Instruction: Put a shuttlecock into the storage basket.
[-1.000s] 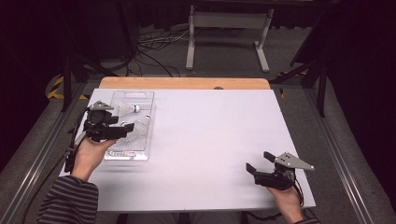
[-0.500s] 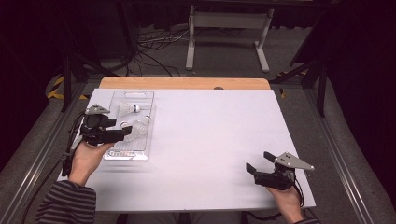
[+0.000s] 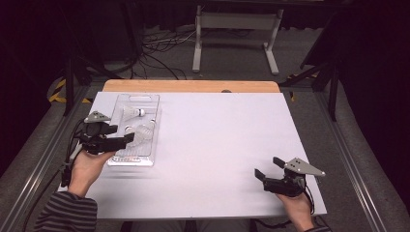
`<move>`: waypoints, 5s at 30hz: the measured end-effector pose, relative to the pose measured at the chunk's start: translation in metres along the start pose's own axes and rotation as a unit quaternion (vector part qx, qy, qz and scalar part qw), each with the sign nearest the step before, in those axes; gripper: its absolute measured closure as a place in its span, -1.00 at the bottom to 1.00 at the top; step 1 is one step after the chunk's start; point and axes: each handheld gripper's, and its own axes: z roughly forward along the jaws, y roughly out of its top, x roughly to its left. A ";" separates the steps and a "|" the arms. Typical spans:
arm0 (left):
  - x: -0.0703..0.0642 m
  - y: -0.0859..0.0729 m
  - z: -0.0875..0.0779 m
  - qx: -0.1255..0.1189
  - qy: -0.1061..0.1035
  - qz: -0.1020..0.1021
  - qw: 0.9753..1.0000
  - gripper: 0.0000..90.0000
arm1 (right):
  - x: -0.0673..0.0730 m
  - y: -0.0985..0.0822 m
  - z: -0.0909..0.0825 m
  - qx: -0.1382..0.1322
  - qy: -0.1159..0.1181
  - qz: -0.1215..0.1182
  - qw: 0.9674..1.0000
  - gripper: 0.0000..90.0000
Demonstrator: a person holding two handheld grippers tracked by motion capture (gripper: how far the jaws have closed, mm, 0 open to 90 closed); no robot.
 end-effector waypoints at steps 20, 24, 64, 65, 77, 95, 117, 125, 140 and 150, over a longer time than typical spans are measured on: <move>0.001 -0.013 -0.010 -0.011 0.004 -0.007 1.000 -0.39 | 0.000 0.000 0.000 0.000 -0.001 0.001 1.000 -0.73; 0.002 -0.014 -0.013 -0.014 0.006 -0.007 1.000 -0.40 | 0.000 0.000 0.000 -0.002 -0.002 0.001 1.000 -0.73; -0.001 -0.043 -0.022 -0.048 -0.009 -0.019 0.999 -0.39 | 0.000 0.000 0.000 0.000 -0.002 -0.001 1.000 -0.73; -0.001 -0.044 -0.022 -0.048 -0.009 -0.017 0.999 -0.39 | 0.000 0.000 0.000 0.000 -0.002 -0.001 1.000 -0.73; -0.001 -0.053 -0.022 -0.060 -0.009 -0.029 0.998 -0.40 | 0.001 0.000 0.000 0.001 -0.001 -0.001 1.000 -0.73; -0.002 -0.064 -0.025 -0.073 -0.006 -0.033 0.997 -0.40 | 0.000 0.000 0.000 0.002 -0.001 -0.001 1.000 -0.73; 0.001 -0.083 -0.023 -0.093 0.006 -0.046 0.995 -0.40 | 0.000 0.000 0.000 0.001 -0.002 -0.001 1.000 -0.73; 0.002 -0.087 -0.025 -0.096 0.010 -0.046 0.994 -0.40 | 0.000 0.000 0.000 0.001 -0.003 -0.001 1.000 -0.73; 0.001 -0.096 -0.023 -0.105 0.017 -0.044 0.993 -0.40 | 0.000 0.000 -0.001 0.001 -0.003 0.000 1.000 -0.73; 0.003 -0.104 -0.023 -0.115 0.018 -0.045 0.992 -0.42 | 0.001 0.000 -0.001 0.001 -0.004 0.000 1.000 -0.73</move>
